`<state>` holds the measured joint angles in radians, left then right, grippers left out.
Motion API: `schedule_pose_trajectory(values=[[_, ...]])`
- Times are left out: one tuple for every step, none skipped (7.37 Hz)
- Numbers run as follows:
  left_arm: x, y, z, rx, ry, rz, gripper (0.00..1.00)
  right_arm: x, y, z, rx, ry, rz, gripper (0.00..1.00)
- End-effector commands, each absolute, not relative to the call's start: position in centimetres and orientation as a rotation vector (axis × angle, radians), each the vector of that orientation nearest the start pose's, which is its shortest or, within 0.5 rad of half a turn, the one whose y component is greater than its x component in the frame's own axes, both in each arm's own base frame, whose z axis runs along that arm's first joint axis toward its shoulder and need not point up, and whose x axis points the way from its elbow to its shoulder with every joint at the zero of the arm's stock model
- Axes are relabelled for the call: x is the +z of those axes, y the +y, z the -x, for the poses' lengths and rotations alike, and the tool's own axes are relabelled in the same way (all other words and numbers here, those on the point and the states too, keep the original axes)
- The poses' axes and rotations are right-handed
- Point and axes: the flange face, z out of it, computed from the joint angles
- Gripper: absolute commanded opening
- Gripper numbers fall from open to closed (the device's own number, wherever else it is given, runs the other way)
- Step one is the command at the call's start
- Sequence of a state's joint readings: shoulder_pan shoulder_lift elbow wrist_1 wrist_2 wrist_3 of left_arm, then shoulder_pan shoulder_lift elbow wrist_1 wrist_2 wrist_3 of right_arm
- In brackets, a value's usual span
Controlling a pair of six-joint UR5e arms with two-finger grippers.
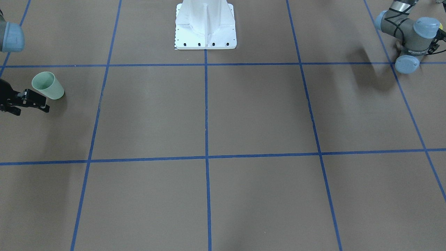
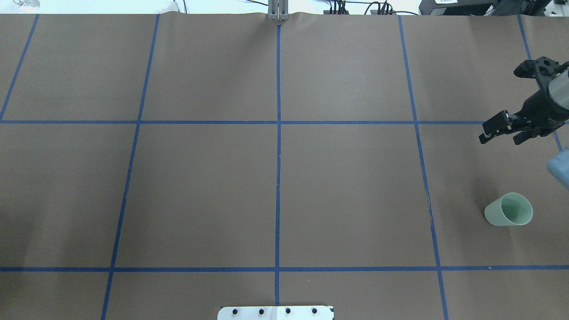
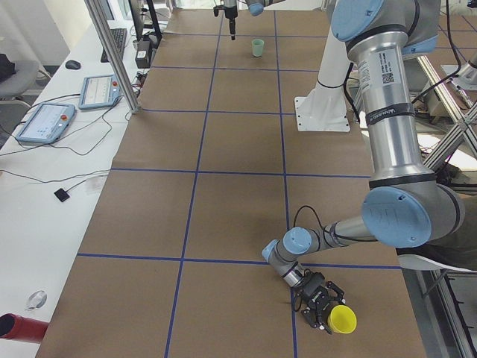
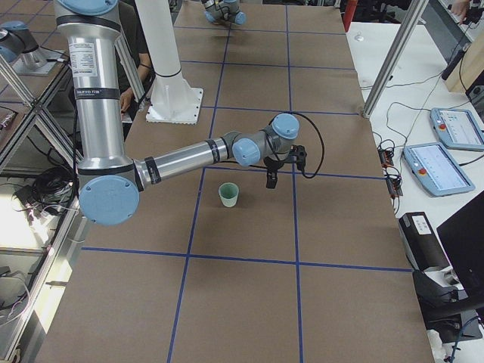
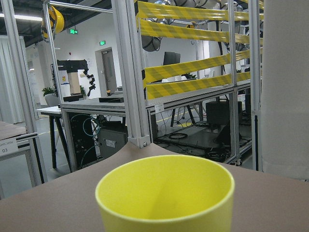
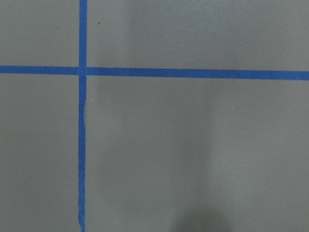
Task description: Transfer and stack yellow cup on green cup
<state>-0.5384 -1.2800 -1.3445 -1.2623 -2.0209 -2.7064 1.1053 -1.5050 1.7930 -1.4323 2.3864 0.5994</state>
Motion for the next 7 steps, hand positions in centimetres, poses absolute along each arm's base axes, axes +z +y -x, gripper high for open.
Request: schedule_pose_trajectory(values=[[90.3,-18.6,-14.0,-1.724,-1.050,0.191,0.93,49.3,-49.5,18.1,-0.049,-0.898,0.058,0.99],[90.3,-18.6,-14.1,-1.726,-1.052,0.198,0.82,49.0,-49.4,18.1,-0.051,-0.899,0.052,0.99],[90.3,-18.5,-14.1,-1.723,-1.056,0.200,0.63,48.8,-49.4,18.1,-0.052,-0.901,0.049,0.99],[90.5,-18.1,-13.6,-1.717,-1.063,0.190,0.54,48.4,-49.4,18.0,-0.055,-0.904,0.042,0.99],[90.7,-17.8,-13.0,-1.705,-1.064,0.176,0.52,48.4,-49.3,18.0,-0.055,-0.903,0.041,0.99],[91.3,-17.2,-11.3,-1.687,-1.065,0.136,0.52,48.5,-49.3,18.0,-0.053,-0.902,0.043,0.99],[91.7,-16.8,-10.1,-1.653,-1.067,0.113,0.51,48.3,-49.4,18.0,-0.054,-0.904,0.041,0.99]])
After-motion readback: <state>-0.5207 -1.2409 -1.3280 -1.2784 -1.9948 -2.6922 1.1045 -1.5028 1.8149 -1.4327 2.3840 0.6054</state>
